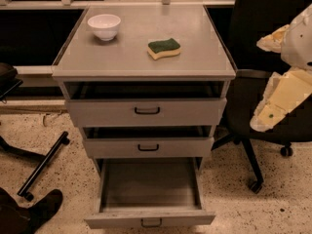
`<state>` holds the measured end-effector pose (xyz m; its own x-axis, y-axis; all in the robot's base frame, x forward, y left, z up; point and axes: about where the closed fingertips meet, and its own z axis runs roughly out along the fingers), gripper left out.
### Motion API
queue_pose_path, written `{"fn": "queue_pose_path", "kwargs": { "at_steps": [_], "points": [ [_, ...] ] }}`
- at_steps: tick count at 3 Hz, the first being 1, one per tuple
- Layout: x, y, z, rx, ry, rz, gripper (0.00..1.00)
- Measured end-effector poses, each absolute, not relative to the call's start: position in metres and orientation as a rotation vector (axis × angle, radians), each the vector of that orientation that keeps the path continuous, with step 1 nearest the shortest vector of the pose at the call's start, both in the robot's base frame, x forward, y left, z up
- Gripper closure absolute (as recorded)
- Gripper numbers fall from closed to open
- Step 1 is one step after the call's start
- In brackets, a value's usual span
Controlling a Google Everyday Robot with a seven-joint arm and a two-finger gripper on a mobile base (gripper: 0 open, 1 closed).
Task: Place sponge into bottom drawer
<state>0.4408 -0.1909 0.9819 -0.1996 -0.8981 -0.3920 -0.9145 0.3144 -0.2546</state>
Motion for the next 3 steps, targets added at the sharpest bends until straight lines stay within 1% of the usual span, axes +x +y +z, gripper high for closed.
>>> {"fn": "queue_pose_path", "kwargs": {
  "at_steps": [1,2,3],
  "points": [
    [0.441,-0.191,0.982,-1.602,2.119,0.047,0.00],
    [0.485,-0.181,0.972,-1.635,2.036,0.072,0.00],
    [0.571,-0.158,0.952,-1.706,1.915,0.109,0.00]
  ]
}}
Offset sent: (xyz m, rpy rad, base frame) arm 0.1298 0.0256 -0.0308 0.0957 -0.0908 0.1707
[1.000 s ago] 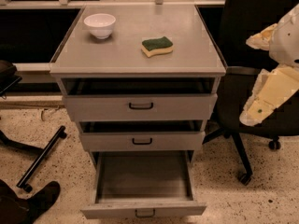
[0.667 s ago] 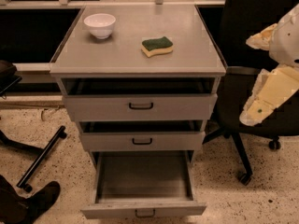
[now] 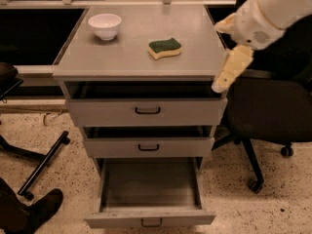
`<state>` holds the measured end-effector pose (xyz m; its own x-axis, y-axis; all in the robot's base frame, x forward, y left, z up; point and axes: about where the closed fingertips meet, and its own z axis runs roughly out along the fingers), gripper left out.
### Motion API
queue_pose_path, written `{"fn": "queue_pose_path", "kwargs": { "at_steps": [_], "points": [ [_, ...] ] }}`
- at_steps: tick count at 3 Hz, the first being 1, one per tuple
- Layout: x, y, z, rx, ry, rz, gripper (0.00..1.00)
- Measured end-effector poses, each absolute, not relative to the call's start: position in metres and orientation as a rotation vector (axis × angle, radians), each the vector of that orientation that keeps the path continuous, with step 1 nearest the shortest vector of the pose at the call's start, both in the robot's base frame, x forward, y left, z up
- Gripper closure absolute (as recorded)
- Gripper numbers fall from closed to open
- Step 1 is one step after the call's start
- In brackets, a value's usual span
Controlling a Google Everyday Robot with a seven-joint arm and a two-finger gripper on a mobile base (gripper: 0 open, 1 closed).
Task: Place sponge into bottom drawer
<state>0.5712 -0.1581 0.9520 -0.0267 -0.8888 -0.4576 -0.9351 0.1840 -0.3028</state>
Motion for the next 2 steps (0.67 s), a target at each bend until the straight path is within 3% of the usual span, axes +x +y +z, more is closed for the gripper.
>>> {"fn": "queue_pose_path", "kwargs": {
  "at_steps": [1,2],
  "points": [
    [0.649,-0.126,0.915,-1.795,1.854,0.178,0.00],
    [0.681,-0.120,0.896,-1.785,1.851,0.198,0.00]
  ]
}}
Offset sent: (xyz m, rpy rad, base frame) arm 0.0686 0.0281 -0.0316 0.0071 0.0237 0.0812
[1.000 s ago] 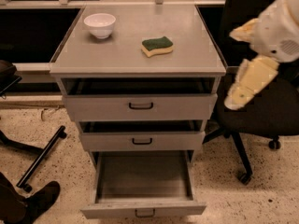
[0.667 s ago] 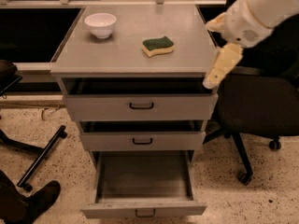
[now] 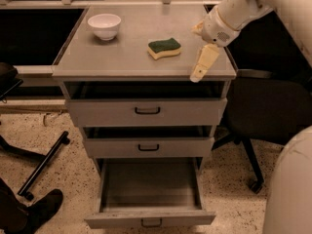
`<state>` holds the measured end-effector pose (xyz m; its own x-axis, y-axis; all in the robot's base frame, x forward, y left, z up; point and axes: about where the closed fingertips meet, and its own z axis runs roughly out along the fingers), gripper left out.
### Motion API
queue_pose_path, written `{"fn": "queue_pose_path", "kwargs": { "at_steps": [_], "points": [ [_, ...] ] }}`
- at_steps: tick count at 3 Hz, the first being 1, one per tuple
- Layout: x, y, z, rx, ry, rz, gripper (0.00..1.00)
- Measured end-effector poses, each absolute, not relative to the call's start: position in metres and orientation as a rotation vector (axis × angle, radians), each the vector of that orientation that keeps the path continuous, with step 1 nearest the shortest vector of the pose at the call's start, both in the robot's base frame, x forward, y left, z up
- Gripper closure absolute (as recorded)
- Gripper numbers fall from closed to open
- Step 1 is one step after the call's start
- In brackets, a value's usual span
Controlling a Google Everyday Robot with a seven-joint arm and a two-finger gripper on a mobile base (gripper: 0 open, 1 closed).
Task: Place sponge into bottom drawer
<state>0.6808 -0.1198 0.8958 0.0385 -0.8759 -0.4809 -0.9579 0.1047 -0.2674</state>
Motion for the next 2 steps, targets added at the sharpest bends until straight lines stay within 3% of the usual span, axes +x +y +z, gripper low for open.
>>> {"fn": "queue_pose_path", "kwargs": {
  "at_steps": [2],
  "points": [
    [0.701,-0.114,0.889,-1.765,1.829,0.212,0.00]
  ]
}}
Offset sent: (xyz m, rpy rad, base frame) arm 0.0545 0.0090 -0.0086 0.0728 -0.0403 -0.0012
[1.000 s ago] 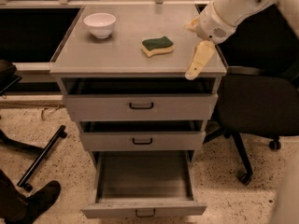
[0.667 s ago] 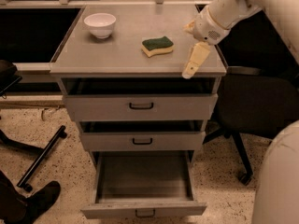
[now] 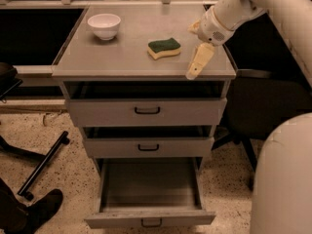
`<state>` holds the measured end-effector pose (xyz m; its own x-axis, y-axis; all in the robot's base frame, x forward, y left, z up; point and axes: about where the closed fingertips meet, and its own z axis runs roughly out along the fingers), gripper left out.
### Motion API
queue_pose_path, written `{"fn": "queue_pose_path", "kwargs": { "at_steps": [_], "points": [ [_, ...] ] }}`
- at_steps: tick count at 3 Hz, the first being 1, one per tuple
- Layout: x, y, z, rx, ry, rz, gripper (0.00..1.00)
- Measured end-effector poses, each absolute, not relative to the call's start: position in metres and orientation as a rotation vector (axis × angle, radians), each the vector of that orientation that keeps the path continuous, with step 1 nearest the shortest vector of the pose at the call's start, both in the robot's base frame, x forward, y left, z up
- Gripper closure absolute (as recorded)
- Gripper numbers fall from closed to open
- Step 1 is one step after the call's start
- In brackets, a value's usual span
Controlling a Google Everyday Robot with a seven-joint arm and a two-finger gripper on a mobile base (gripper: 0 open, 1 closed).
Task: Place sponge into bottom drawer
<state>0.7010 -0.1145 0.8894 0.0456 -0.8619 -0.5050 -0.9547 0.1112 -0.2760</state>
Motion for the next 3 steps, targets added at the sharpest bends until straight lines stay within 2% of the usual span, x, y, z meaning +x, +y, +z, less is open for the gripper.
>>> {"fn": "queue_pose_path", "kwargs": {
  "at_steps": [2,3],
  "points": [
    [0.781,-0.057,0.838,-1.810,1.763,0.281,0.00],
    [0.808,-0.039,0.849,-1.820,1.715,0.209,0.00]
  ]
}}
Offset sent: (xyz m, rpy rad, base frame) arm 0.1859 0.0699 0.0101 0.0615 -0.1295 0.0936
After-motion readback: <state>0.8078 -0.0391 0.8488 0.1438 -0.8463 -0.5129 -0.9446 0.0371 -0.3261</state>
